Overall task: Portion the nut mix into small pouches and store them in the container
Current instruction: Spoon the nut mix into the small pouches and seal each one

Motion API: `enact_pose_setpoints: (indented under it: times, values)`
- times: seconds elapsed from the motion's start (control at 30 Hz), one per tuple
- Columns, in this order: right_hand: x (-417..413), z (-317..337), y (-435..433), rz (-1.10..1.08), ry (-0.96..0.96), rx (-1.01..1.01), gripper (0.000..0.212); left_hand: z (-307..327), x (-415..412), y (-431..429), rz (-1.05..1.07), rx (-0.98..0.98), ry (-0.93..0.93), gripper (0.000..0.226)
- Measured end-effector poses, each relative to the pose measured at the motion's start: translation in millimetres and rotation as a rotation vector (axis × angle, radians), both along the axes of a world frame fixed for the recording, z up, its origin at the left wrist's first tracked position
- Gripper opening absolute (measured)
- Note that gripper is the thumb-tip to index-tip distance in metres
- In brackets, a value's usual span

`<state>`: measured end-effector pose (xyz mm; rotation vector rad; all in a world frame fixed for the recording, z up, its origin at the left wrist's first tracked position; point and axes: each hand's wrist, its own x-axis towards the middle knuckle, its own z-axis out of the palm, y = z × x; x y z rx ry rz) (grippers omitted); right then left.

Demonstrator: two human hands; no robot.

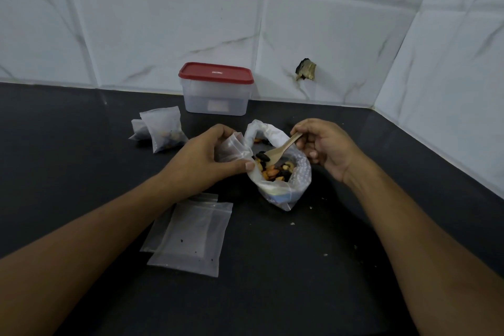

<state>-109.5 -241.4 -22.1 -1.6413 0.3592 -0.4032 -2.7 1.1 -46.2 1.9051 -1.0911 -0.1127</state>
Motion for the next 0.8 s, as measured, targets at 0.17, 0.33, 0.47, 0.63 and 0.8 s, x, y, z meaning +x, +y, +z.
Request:
enact_pose_setpoints:
  times: [0.17, 0.33, 0.47, 0.63, 0.8]
  values:
    - [-1.0, 2.3, -1.2, 0.020, -0.020, -0.020, 0.024, 1.4, 1.8, 0.9, -0.006, 0.013, 0.024, 0.066]
    - [0.3, 0.7, 0.4, 0.031, -0.038, -0.050, 0.023, 3.6, 1.6, 2.0, -0.045, 0.032, 0.053, 0.062]
    - [0.7, 0.9, 0.5, 0.010, -0.044, -0.019, 0.022, 5.0, -0.6, 2.1, -0.044, -0.001, 0.078, 0.056]
    - [-1.1, 1.5, 2.4, 0.035, 0.017, -0.006, 0.024, 4.1, 0.3, 2.4, -0.040, -0.029, 0.095, 0.049]
    - [-0.3, -0.3, 2.6, 0.003, 0.029, 0.046, 0.025, 4.3, -0.6, 1.8, -0.039, -0.040, 0.102, 0.052]
